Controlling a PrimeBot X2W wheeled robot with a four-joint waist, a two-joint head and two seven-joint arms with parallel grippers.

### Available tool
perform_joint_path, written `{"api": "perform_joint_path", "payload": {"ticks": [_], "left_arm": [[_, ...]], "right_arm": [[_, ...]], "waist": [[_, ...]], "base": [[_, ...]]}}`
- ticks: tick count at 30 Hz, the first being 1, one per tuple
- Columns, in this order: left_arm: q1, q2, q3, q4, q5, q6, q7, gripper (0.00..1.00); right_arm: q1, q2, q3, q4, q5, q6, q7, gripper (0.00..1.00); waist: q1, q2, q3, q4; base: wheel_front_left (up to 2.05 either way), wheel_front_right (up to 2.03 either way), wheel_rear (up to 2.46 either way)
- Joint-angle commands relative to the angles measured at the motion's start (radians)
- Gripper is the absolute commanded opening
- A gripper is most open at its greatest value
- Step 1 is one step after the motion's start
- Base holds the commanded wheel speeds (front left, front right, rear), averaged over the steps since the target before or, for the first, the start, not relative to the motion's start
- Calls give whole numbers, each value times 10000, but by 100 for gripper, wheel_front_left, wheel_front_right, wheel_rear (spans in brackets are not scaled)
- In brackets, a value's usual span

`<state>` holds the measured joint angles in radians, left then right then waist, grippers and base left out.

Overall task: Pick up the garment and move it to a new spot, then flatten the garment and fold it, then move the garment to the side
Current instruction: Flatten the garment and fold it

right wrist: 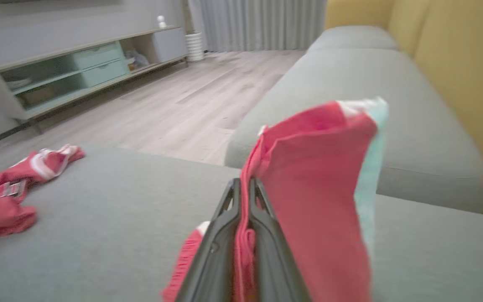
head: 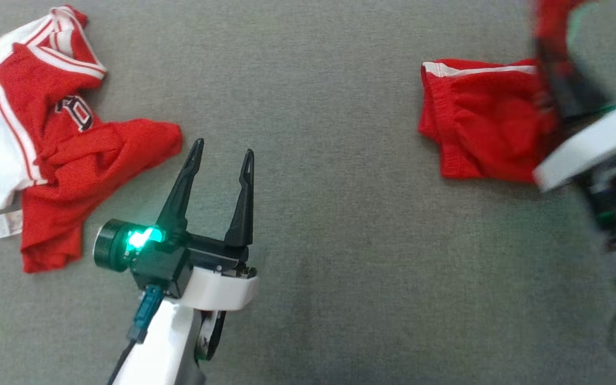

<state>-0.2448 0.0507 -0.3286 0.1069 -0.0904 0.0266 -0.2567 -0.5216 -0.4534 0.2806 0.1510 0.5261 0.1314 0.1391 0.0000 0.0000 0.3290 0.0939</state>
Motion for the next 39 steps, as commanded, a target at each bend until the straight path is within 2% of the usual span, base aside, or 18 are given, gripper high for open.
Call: {"api": "perform_joint_path", "payload": {"ticks": [1,2,3,7,12,14,17,20,22,27,39], "left_arm": [[-61,4,279,-293,-94,23,-51,100],[-42,2,289,-296,-127,40,-51,100],[-33,1,278,-291,-154,44,-51,100],[41,-2,271,-352,-324,157,-51,100],[440,-3,532,-430,-471,396,-51,100],[710,-3,648,-483,-504,518,-51,100],[1235,-4,772,-644,-412,662,-51,100],[1828,-4,888,-879,-352,794,-51,100],[2389,-4,966,-1058,-270,864,-51,100],[3075,-4,1063,-1047,-164,890,-51,100],[3766,-4,1093,-1005,-264,1178,-51,100]], "right_arm": [[155,56,231,-381,-103,-7,62,0],[239,321,524,-435,-125,-7,151,54],[313,568,711,-438,-161,-7,149,100],[693,1220,672,-458,-433,-7,-548,100],[1837,1630,-469,-626,-1197,-7,-2377,100],[2509,1982,-932,-608,-1198,-7,-3188,100],[3476,2347,-1414,-485,-1438,-7,-3826,100],[4263,2874,-1825,-439,-1469,-7,-3990,100],[4926,2998,-2140,-708,-2408,-7,-4003,100],[5982,3332,-2383,-772,-3681,-7,-4006,100],[6646,3419,-2314,-737,-4230,-7,-4008,100]], "waist": [[0,0,-36,84],[0,0,-50,130],[0,0,-67,188],[0,0,-248,330],[0,0,-676,178],[0,0,-916,47],[0,0,-1292,-190],[0,0,-1658,-403],[0,0,-1983,-516],[0,0,-2556,-555],[0,0,-3345,-577]], "base": [[0,0,0],[0,0,0],[0,0,0],[0,0,0],[0,0,0],[0,0,0],[0,0,0],[0,0,0],[0,0,0],[0,0,0],[0,0,0]]}}
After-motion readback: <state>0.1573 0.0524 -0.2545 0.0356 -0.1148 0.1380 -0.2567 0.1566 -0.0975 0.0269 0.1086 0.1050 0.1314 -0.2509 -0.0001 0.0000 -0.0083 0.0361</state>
